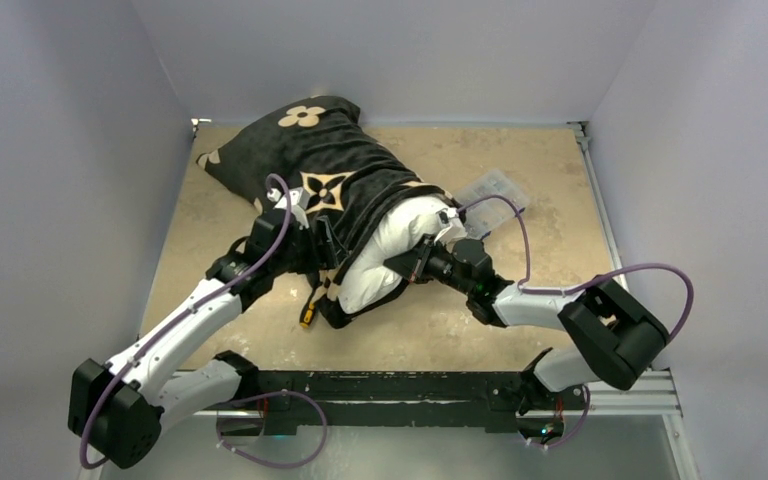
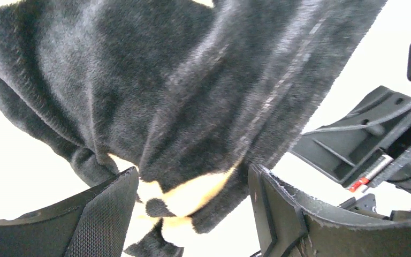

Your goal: Remove the pillowcase from the pillow

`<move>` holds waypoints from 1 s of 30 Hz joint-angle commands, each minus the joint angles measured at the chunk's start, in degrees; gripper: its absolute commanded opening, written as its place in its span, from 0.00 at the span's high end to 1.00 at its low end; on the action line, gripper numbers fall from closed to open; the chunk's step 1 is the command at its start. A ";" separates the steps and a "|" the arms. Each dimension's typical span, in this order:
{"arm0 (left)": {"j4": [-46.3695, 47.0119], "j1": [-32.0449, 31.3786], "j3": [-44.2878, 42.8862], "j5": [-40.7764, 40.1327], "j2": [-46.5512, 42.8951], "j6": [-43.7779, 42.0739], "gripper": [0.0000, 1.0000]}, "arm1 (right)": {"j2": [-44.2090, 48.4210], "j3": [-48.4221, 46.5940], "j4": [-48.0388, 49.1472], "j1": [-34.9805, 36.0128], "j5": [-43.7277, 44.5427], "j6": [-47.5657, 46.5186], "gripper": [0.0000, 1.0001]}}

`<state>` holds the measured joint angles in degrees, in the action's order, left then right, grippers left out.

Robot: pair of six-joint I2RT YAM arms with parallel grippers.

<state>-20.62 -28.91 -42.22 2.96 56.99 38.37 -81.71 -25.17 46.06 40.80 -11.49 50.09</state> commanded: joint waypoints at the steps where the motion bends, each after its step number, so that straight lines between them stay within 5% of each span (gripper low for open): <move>1: 3.69 0.08 0.82 2.30 -4.35 -2.05 0.27 | 3.50 -2.92 1.40 0.40 -0.25 -1.47 1.00; 10: 6.74 -0.01 6.06 9.43 -3.50 -2.69 0.31 | 8.56 -5.60 -4.14 0.42 3.46 -3.74 1.00; 12: 6.46 -0.01 6.64 6.99 -3.36 -2.19 0.37 | 9.41 -6.28 -5.12 0.42 3.70 -4.12 1.00; 18: 6.10 -0.01 7.00 -4.19 -1.82 0.98 0.77 | 14.81 -8.26 -10.69 0.07 8.00 -5.38 1.00; 25: 10.62 0.08 8.69 -12.67 -0.62 5.65 0.99 | 29.84 -12.26 -22.43 -2.28 16.99 -7.44 1.00; 30: 12.87 0.17 9.17 -20.43 2.62 9.60 1.00 | 39.30 -18.30 -32.29 -3.08 22.94 -8.63 1.00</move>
<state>-8.54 -29.02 -34.57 -6.87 57.25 44.21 -50.63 -34.76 14.26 38.76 2.92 43.05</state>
